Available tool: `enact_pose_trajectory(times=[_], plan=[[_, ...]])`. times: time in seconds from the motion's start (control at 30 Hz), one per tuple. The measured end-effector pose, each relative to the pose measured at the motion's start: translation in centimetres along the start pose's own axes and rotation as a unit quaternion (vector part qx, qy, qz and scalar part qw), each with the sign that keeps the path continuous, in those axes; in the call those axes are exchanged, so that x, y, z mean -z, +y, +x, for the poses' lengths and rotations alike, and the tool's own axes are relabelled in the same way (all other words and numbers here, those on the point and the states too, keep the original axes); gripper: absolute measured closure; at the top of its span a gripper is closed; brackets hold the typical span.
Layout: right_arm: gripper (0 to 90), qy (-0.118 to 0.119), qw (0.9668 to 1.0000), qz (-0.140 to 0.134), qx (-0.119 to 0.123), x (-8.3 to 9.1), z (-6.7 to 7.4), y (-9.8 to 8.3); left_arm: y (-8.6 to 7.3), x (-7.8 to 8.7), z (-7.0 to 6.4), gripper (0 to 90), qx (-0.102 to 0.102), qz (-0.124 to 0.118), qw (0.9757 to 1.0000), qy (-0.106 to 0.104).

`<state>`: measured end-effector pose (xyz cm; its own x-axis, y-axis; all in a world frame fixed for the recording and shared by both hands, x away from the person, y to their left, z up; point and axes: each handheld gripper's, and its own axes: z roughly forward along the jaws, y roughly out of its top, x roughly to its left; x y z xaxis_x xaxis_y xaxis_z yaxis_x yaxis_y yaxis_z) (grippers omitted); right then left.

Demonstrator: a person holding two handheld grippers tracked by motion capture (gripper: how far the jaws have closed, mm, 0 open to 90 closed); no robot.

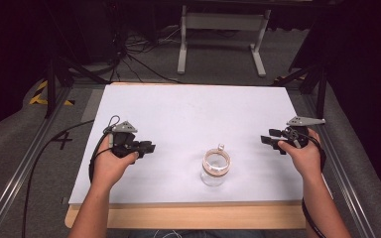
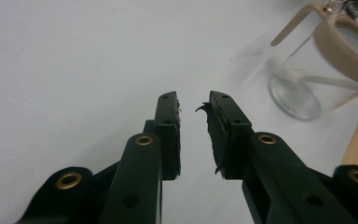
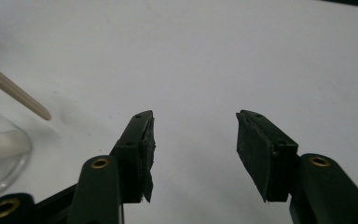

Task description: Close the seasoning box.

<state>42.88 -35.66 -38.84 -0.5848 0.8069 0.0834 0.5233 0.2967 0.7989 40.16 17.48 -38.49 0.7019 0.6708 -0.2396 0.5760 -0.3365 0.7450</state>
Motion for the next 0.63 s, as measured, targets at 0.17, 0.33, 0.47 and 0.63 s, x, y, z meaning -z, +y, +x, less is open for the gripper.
enact_pose_trajectory(times=[0.17,0.33,0.47,0.63], plan=[[46.2,-0.006,0.9999,0.009,-0.011,-0.7,-1.0,-1.0,-0.5,-0.8,0.8,71.5,0.010,0.002,0.9999,0.008],[45.8,-0.017,0.9993,0.029,-0.017,-2.0,-2.0,-2.5,-1.1,-2.2,1.6,68.8,-0.003,0.008,0.9997,0.024],[45.6,-0.022,0.9991,0.035,-0.014,-2.6,-2.0,-3.0,-1.6,-2.9,2.2,65.8,-0.008,0.020,0.9991,0.038],[45.4,-0.018,0.9992,0.033,-0.008,-2.7,-1.7,-2.9,-1.9,-3.1,2.7,60.2,-0.006,0.017,0.9986,0.050]])
